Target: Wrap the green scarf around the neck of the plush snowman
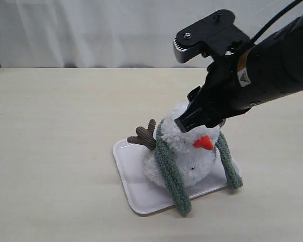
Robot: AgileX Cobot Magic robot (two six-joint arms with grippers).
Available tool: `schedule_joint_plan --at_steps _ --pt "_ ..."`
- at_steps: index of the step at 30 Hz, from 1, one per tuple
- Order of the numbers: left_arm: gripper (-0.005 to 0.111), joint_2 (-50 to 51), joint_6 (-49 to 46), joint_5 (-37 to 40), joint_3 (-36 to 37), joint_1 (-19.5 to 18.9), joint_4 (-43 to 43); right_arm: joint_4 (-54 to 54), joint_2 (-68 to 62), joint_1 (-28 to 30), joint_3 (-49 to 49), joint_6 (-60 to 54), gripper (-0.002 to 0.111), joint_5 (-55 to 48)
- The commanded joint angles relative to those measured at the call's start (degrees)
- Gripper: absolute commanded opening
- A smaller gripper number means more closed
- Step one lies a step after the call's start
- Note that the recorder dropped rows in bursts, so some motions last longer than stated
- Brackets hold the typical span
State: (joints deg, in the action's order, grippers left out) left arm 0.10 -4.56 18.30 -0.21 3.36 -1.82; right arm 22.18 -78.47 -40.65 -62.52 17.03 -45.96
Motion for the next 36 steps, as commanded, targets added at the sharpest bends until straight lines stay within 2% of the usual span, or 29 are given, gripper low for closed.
schedule_joint_plan --at_steps 1,6,13,26,27,30,31,34,36 --pt "0.0 -0.1 -0.08 -0.61 0.21 -0.03 -0.43 2.75 -0.82 2.2 0.58 4.88 0.079 2.96" --pt "0.0 -0.1 -0.08 -0.61 0.21 -0.03 -0.43 0.79 -5.11 2.31 0.58 4.46 0.08 6.25" --pt "0.0 -0.1 -0.08 -0.61 0.21 -0.03 -0.43 0.91 -11.23 6.01 0.58 4.7 0.08 8.69" --pt "0.0 -0.1 -0.08 -0.61 0.21 -0.03 -0.43 -6.75 -14.49 6.15 0.58 -1.6 0.077 9.82" --pt "0.0 -0.1 -0.08 -0.61 0.21 -0.03 -0.43 -6.75 -14.49 6.15 0.58 -1.6 0.074 9.91" --pt "0.0 -0.1 -0.08 -0.61 0.21 -0.03 -0.43 -6.75 -14.49 6.15 0.58 -1.39 0.055 10.08" --pt "0.0 -0.1 -0.08 -0.61 0.21 -0.03 -0.43 -6.75 -14.49 6.15 0.58 -1.39 0.038 10.63" --pt "0.0 -0.1 -0.08 -0.61 0.21 -0.03 -0.43 -6.75 -14.49 6.0 0.58 -1.39 0.015 12.27" --pt "0.0 -0.1 -0.08 -0.61 0.21 -0.03 -0.43 -6.75 -14.49 6.0 0.58 -0.01 0.004 14.9"
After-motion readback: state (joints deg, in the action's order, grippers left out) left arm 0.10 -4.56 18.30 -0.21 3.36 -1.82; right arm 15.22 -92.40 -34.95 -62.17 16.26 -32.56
